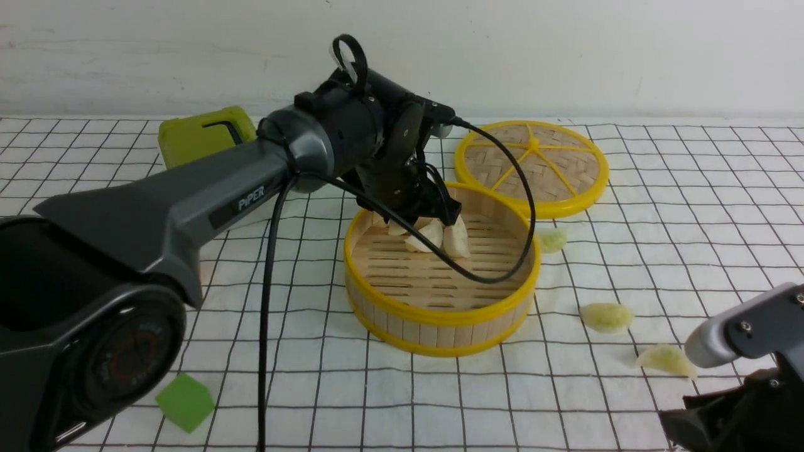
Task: Put the dumplings into the steamer on the table with the white tablecloth.
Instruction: 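Place the dumpling into the bamboo steamer basket with the left gripper, then reach for and grasp a dumpling lying on the table beside the steamer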
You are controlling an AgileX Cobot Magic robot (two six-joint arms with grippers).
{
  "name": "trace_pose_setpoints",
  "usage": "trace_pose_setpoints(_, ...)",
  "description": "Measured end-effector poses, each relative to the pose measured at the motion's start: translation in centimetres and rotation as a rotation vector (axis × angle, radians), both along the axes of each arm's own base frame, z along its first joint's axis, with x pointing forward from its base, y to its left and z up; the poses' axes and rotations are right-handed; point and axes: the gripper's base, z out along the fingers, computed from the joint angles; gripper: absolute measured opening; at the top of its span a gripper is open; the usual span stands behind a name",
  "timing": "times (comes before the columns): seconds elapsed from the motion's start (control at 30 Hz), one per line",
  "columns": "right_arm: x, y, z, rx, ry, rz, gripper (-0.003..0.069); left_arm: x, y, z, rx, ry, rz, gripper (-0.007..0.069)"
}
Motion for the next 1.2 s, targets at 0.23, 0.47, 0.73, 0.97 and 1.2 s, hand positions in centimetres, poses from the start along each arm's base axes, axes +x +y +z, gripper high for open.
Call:
trace_pose_setpoints(0.23, 0.0, 0.0, 0.0, -0.003, -0.001, 0.001, 0.0230, -0.2, -0.3, -1.8, -0.008, 0.088, 0.016, 0.0197)
trace_pose_setpoints(0.47, 0.0, 0.0, 0.0, -0.003, -0.001, 0.001, 0.0235, -0.3, -0.4, -1.7, -0.041, 0.107, 0.046, 0.0197)
trace_pose_setpoints(0.73, -0.3, -0.1, -0.3, -0.024, 0.043, 0.003, 0.0237, -0.3, -0.3, -1.6, -0.080, 0.125, 0.130, 0.0326)
trace_pose_setpoints(0.97, -0.4, -0.2, 1.2, -0.080, 0.134, 0.010, 0.0237, -1.9, 1.0, 4.3, -0.047, 0.119, 0.143, 0.0375)
trace_pose_setpoints(1.2, 4.1, -0.6, 3.9, -0.217, 0.148, -0.045, 0.0237, -8.5, 4.4, 18.2, -0.175, -0.020, 0.049, 0.0150)
